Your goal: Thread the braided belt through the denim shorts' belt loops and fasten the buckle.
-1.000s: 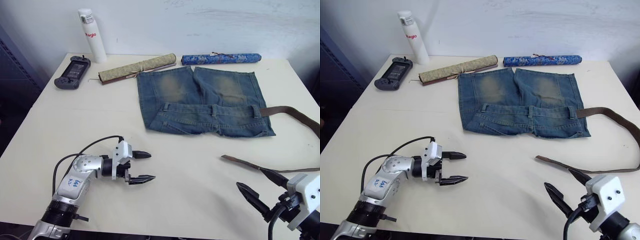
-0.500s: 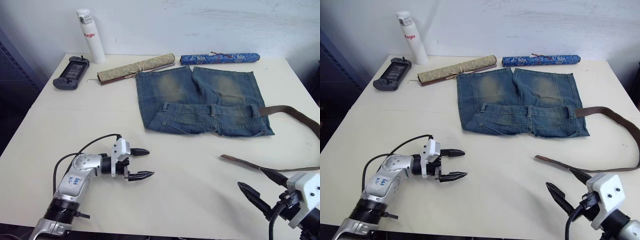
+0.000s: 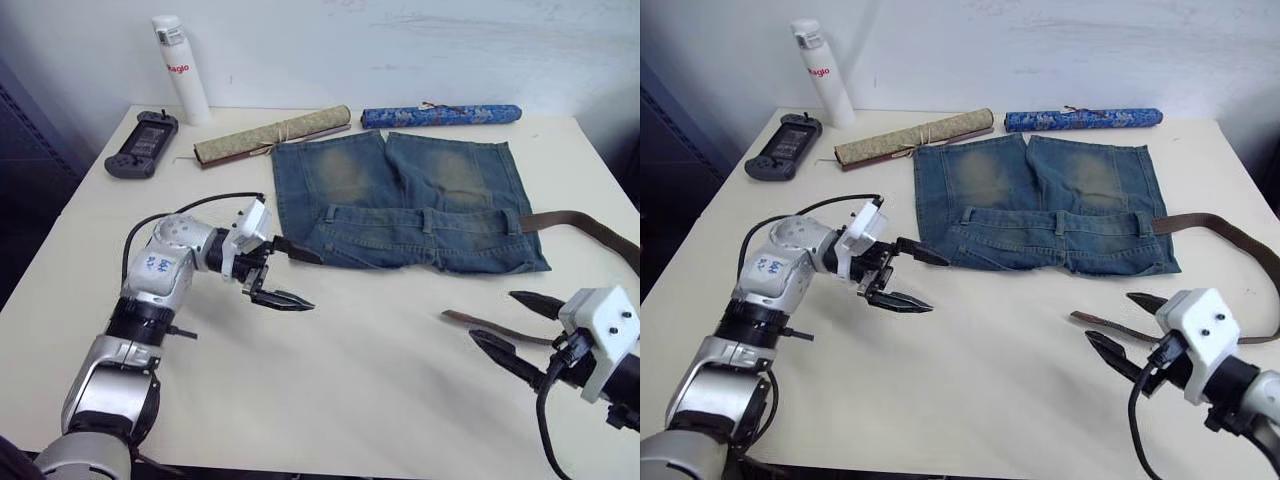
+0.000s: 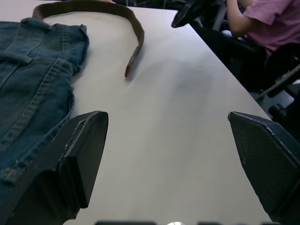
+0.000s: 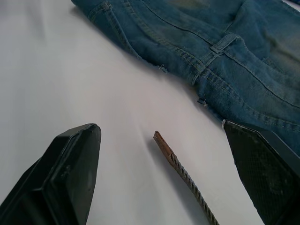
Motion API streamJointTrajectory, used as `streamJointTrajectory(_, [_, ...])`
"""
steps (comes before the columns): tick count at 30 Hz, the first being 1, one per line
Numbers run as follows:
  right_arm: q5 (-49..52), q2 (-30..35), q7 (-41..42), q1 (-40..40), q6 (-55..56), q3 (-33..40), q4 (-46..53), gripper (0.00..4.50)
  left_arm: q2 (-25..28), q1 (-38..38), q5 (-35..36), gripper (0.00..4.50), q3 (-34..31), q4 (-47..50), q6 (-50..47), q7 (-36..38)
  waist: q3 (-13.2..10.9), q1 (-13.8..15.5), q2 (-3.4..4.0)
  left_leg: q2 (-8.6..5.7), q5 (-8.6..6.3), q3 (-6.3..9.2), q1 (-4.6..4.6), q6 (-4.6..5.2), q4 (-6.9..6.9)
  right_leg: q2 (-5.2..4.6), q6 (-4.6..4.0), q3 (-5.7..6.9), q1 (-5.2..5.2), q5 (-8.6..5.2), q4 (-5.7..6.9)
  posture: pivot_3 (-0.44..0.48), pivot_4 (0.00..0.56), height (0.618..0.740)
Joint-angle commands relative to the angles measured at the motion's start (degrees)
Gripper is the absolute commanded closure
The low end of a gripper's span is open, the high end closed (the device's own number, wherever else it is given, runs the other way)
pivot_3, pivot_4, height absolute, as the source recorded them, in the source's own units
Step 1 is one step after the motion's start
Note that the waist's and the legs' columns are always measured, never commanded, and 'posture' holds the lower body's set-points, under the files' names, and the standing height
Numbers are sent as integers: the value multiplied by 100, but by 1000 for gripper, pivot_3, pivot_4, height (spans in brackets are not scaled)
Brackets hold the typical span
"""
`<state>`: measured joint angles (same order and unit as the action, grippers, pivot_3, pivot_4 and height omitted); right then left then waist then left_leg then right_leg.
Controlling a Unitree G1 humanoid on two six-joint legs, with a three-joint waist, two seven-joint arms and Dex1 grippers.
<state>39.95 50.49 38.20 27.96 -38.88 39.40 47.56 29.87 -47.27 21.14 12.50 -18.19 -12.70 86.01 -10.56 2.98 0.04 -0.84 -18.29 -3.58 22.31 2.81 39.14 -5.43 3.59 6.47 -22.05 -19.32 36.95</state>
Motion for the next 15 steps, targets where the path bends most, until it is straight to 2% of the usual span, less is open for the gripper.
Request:
streamJointTrajectory(1, [247, 572, 327, 183, -863, 635, 116, 99, -280, -599, -352, 0, 254, -466, 642, 381, -4, 23, -6, -1, 2, 2, 2, 3, 1, -1, 5, 0, 1, 3, -2, 0, 150, 686])
streamJointTrajectory(3, [4, 852, 444, 103, -948, 600, -251, 99, -472, -850, -476, 0, 302, -825, 937, 333, -9, 16, -16, -2, 3, 4, 0, 5, 6, -3, 11, 1, 9, 7, -6, 0, 150, 686])
streamJointTrajectory(7, [-580, 1220, 838, -196, -458, -62, -1166, 99, -675, -999, -621, 0, 327, -1089, 1230, 234, -11, -43, -22, -3, -2, 1, -2, 14, 5, -4, 15, -4, 12, 9, -13, 0, 150, 686])
streamJointTrajectory(10, [-1354, 1449, 1084, -665, 301, -1272, -2218, 99, -630, -768, -672, 0, 405, -762, 1156, 197, -15, -116, -28, -2, 0, 4, -1, 13, 0, -2, 11, 1, 6, 6, -12, 0, 150, 686])
streamJointTrajectory(15, [-1816, 1358, 1331, -1705, 746, -2391, -3363, 99, -626, -598, -812, 0, 269, -542, 948, -431, -22, -152, -29, -4, 12, 3, 0, 15, 7, -2, 11, 5, 7, 7, -4, 0, 150, 686])
